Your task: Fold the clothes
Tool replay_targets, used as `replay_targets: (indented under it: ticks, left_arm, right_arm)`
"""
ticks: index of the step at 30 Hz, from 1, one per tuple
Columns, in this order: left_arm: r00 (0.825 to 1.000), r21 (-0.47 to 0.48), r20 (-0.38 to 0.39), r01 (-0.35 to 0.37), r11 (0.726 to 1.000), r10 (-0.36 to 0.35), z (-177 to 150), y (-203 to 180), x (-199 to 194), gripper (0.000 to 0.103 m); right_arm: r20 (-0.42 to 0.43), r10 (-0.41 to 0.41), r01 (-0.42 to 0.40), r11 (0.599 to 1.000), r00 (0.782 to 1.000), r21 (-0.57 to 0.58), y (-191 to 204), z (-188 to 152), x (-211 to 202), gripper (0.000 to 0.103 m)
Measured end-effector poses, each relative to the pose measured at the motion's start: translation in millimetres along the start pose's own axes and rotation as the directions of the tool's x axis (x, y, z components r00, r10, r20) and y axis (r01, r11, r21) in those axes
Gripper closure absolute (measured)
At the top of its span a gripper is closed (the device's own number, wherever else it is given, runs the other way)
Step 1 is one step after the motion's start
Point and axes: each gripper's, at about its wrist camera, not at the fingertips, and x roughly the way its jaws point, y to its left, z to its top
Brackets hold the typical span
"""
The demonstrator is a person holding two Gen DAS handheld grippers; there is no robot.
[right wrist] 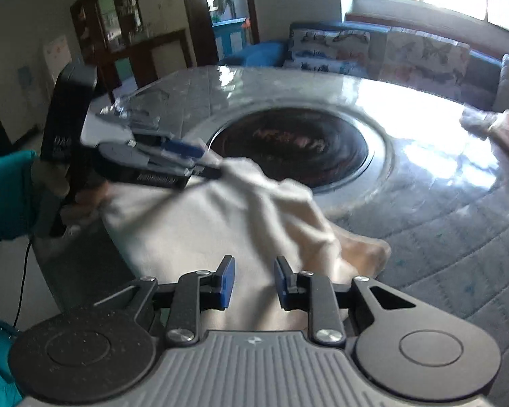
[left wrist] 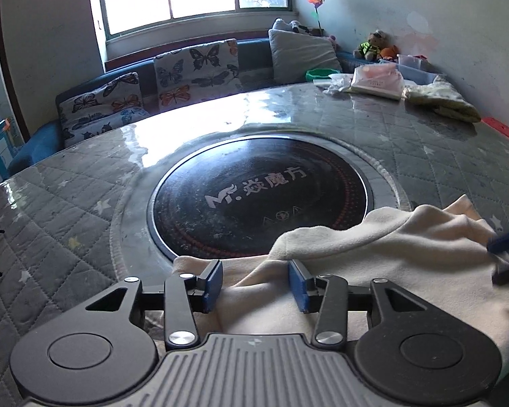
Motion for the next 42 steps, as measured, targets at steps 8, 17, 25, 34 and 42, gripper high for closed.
replay_targets:
  ticks: [8,17,25,34,42]
  left_arm:
    - [0.996,0.065,0.062,0.062,0.996,-0.066,-10,-22,-49,0.054]
    - [0.979,0.159,0.057,0.185,0.970,-0.196,-19,-69,-61,0.052]
    - [0.984,0.156,0.006,0.177,0.972,-0.181,-32,-67,-49,0.049]
    - [0.988,0.094,0.048,0.142,0.985,-0.147,-29,-47,-62,0.049]
    - [0.998,-0.053,0.019,0.057,0.997,-0.056,-19,3,-41,0.049]
  right_arm:
    - [-0.014,-0.114,0.115,0.985,0.993,0.132,-31,-8,-7,0.080]
    - [-0.021,-0.152,0.153,0.976,0.988,0.156,-33,-15,9,0.097]
    - [-0.021,-0.239,0.240,0.969,0.971,0.065,-29,-13,12,0.099]
    - [0.037,-0.237,0.233,0.969,0.971,0.083,-24,0,0,0.097]
    - [0.000,-0.178,0.178,0.981,0.984,0.076,-18,2,28,0.095]
